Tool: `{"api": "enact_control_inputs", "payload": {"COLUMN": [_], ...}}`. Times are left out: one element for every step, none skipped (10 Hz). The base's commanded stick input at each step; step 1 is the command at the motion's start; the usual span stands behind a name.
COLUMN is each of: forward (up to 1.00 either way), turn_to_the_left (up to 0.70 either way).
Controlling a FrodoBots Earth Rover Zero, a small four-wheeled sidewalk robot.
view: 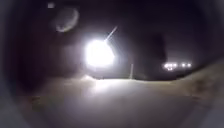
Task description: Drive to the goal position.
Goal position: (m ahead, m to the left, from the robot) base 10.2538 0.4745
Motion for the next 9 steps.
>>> {"api": "enact_control_inputs", "payload": {"forward": [1.00, 1.00, 1.00, 1.00, 1.00, 1.00, 1.00, 1.00, 1.00], "turn_to_the_left": [0.03, 0.03, 0.03, 0.03, 0.03, 0.02, 0.02, 0.03, 0.03]}}
